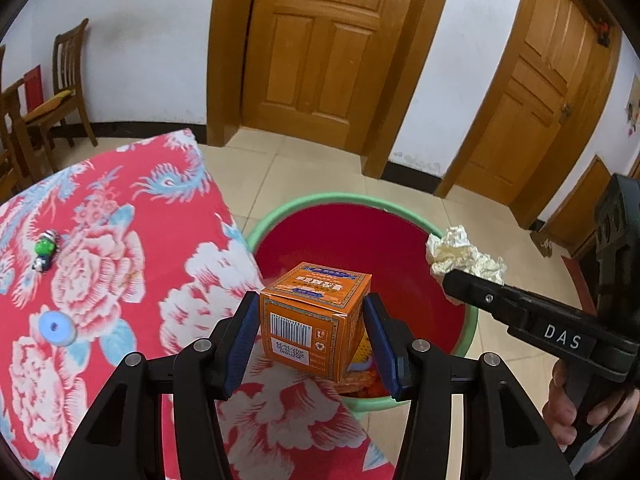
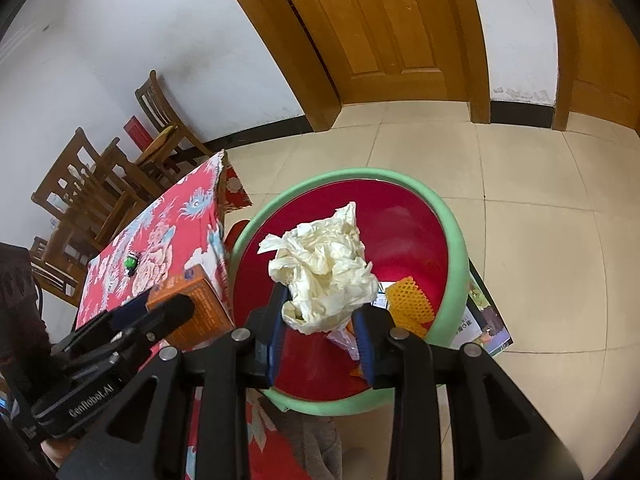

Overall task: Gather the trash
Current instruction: 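Open the left tool to drop the box while the right tool drops the paper, then move both tools back over the table toward the green toy and blue disc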

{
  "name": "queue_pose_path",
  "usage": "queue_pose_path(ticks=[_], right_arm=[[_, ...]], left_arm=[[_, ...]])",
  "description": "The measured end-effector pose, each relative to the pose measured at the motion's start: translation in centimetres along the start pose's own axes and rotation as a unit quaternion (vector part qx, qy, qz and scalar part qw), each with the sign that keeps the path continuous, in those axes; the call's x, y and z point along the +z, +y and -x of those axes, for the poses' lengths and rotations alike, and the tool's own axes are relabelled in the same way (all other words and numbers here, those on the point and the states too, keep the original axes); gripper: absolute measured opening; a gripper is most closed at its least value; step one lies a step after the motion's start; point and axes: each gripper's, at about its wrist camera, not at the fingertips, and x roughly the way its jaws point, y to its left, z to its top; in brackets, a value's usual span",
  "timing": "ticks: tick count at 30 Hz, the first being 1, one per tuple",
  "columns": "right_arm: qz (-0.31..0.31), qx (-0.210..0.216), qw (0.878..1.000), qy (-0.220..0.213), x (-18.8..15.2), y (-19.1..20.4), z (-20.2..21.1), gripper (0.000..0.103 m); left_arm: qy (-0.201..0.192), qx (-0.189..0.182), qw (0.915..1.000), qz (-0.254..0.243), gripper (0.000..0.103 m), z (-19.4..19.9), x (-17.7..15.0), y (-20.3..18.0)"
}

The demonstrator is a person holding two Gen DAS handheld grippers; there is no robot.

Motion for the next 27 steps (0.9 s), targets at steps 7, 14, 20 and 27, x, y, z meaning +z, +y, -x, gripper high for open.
queue_pose_path(ticks=[7,14,20,27], right_arm=[[-0.002,-0.004,1.000,0.005,0.1,-0.3,-0.5,0.039],[-0.001,-0.008,1.000,0.007,0.3,-0.3,-0.5,0.045],[0.000,-0.006,1.000,0.004,0.3,-0.2,-0.2,0.045],[0.001,-0.002,1.000,-0.001,0.2,0.5,0.3,0.045]], left_arm=[[0.012,-0.007,0.9999,-0.011,0.054,-1.2,-0.2,-0.8],[0.013,-0.002,0.9999,-0.007,0.065,-1.5,-0.1,-0.7],[0.007,-0.002,1.0000,-0.005,0.065,-0.9,-0.1,-0.4],[-0.014,0.015,0.9997,0.009,0.065,1.2,0.3,1.7]])
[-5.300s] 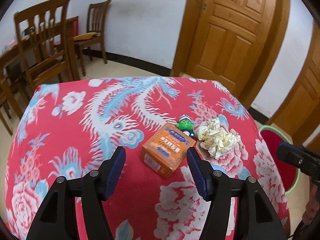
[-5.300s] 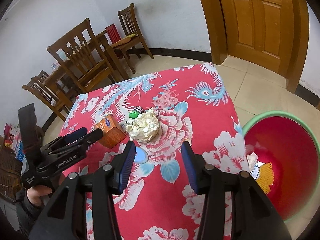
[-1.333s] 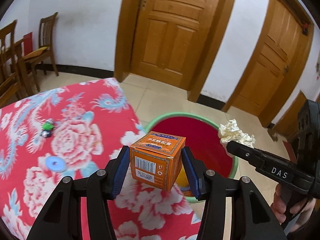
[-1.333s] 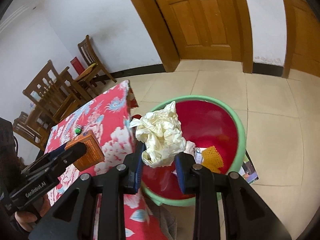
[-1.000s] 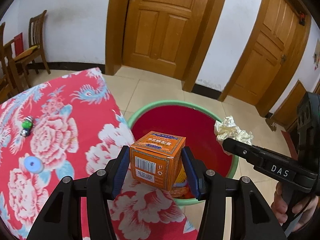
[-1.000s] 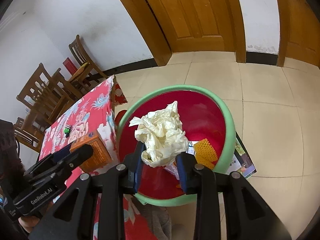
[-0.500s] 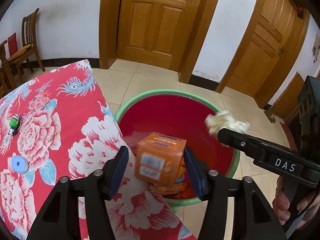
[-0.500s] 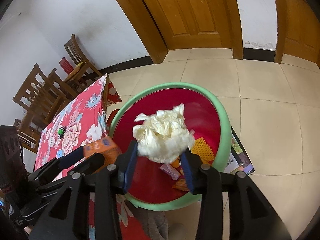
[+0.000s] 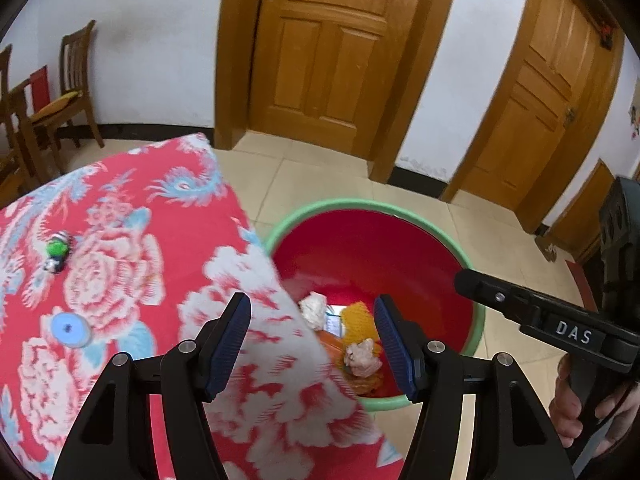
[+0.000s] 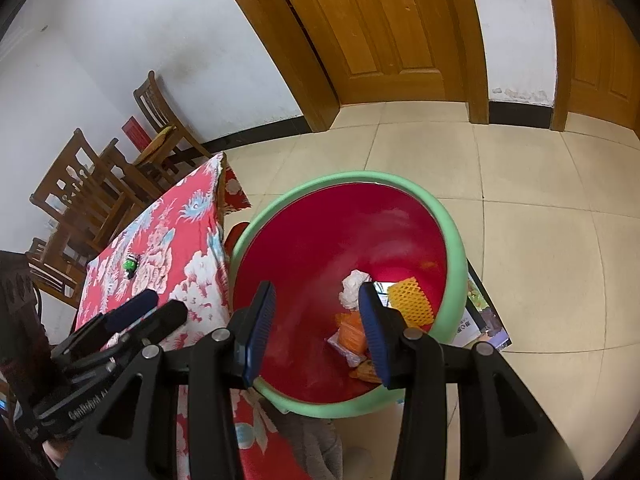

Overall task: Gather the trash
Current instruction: 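Move both tools back over the table toward the green toy and blue disc, then close the left tool on the green toy figure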

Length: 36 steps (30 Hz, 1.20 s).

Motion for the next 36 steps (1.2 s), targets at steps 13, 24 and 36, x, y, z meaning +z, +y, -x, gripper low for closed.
queue_pose_path(ticks=[13,24,36], right_arm=[[0.017,0.019,1.000,-0.011,0.2,4.2,0.0,0.046],[0.058,0.037,0.998,-0.002,0.1,9.8,-1.3,0.047],[0.078,0.027,0.996,0.014,-0.2,11.9,-3.1,0.047]], left_arm=[[-0.029,0.067,0.9963,0.046,0.065,3.3,1.0,8.1],[-0.032,0.117,0.9891,0.083,0.065,3.2,1.6,15.1],[-0.015,0.139,0.9837,0.114,0.064,0.1,2.3,20.0]])
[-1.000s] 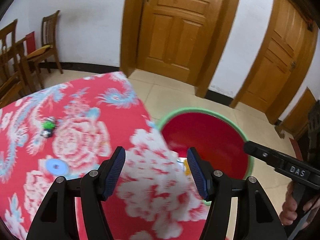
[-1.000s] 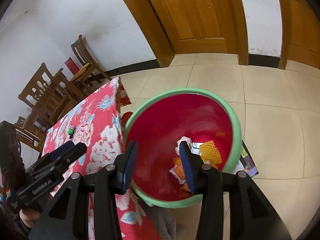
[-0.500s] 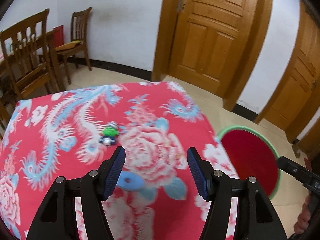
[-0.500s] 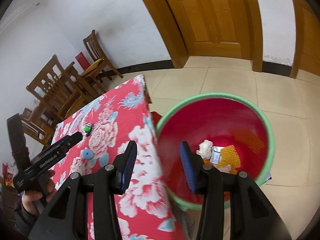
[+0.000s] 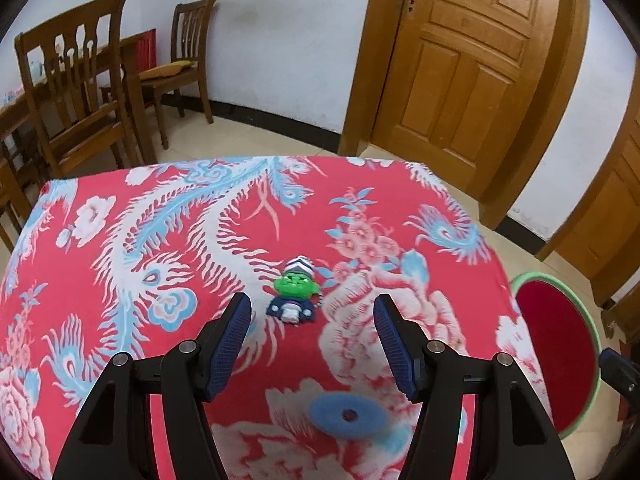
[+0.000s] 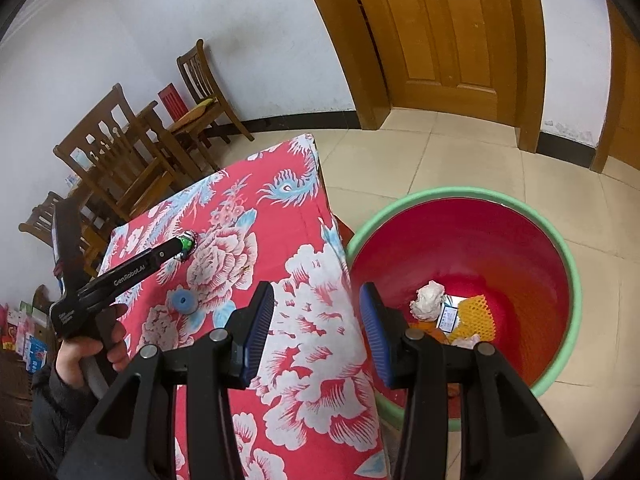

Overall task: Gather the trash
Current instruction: 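Close the left tool on the green toy figure, then reach the right tool to the blue plastic disc and close on it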

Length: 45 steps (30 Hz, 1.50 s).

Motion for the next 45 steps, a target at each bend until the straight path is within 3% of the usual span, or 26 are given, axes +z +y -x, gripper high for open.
queue_pose_path(ticks=[7,11,16,28,38,45], right_arm=[[0.000,-0.003,1.000,0.009,0.1,-0.1,-0.8,0.047],[-0.002,-0.003,1.000,0.012,0.1,-0.3,-1.0,0.047],[-0.006,-0.005,1.000,0.012,0.0,-0.8,-1.0,0.047],[-0.006,-0.007,1.000,0.004,-0.4,-0.9,0.2,0.047],[0.006,-0.001,1.000,-0.021,-1.1,0.4,3.8,0.047],[0.021,0.014,0.999,-0.028,-1.7,2.4,5.7,0.047]], left_arm=[[0.012,0.001,0.9999,0.004,0.053,-1.6,0.5,0.5],[0.020,0.002,0.9998,0.009,0.038,-2.5,0.5,0.6],[0.022,0.007,0.9996,0.016,0.028,-3.1,0.4,0.9],[0.010,-0.015,0.9996,0.023,0.023,-1.1,-0.1,1.1],[-0.012,-0.038,0.9987,0.032,0.023,4.6,-2.4,0.9],[-0.029,-0.027,0.9984,0.040,0.023,8.9,-4.0,2.2]])
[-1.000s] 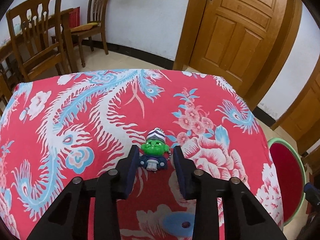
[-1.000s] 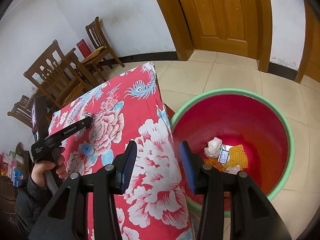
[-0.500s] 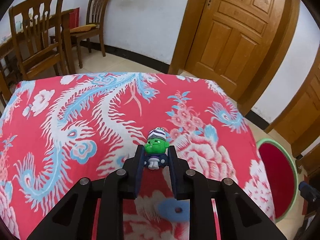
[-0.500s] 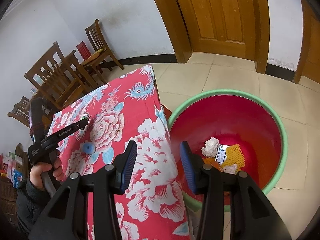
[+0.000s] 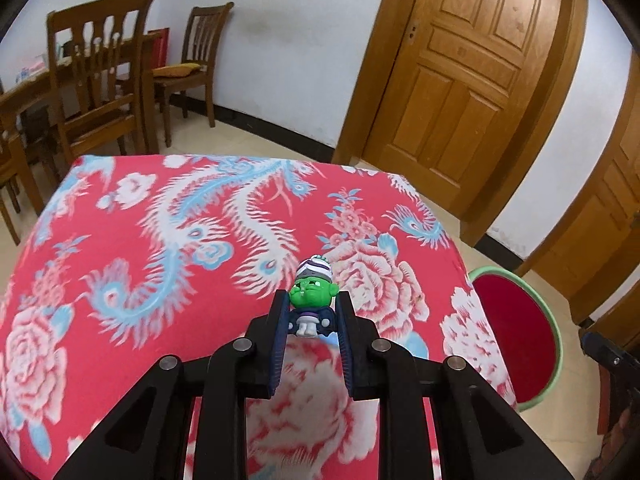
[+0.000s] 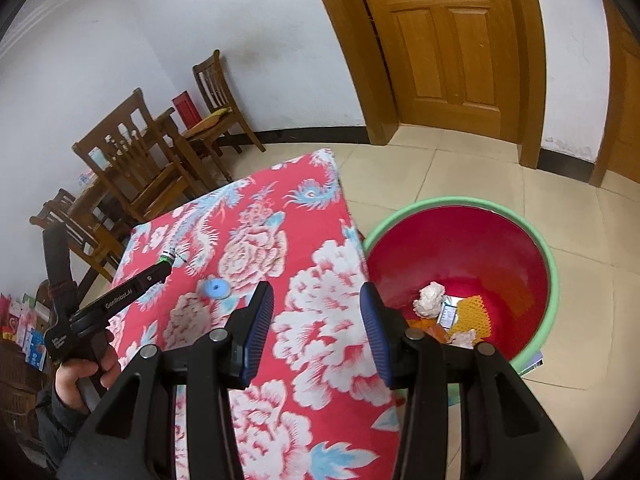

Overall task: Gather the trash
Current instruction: 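Reach the right tool to the blue plastic disc and close on it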

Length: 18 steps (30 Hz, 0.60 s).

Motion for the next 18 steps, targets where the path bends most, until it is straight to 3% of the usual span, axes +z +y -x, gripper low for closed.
queue_pose_path(ticks=[7,18], right_arm=[[0.020,0.034,0.999,0.029,-1.1,3.4,-1.2,0.048],[0.101,0.057,0.990,0.083,-2.0,10.2,-6.9,0.048]], left_arm=[[-0.011,0.025,0.9994,0.020,0.023,3.1,-1.4,2.7],[-0.022,0.055,0.9962,0.063,0.023,5.4,-3.6,7.3]])
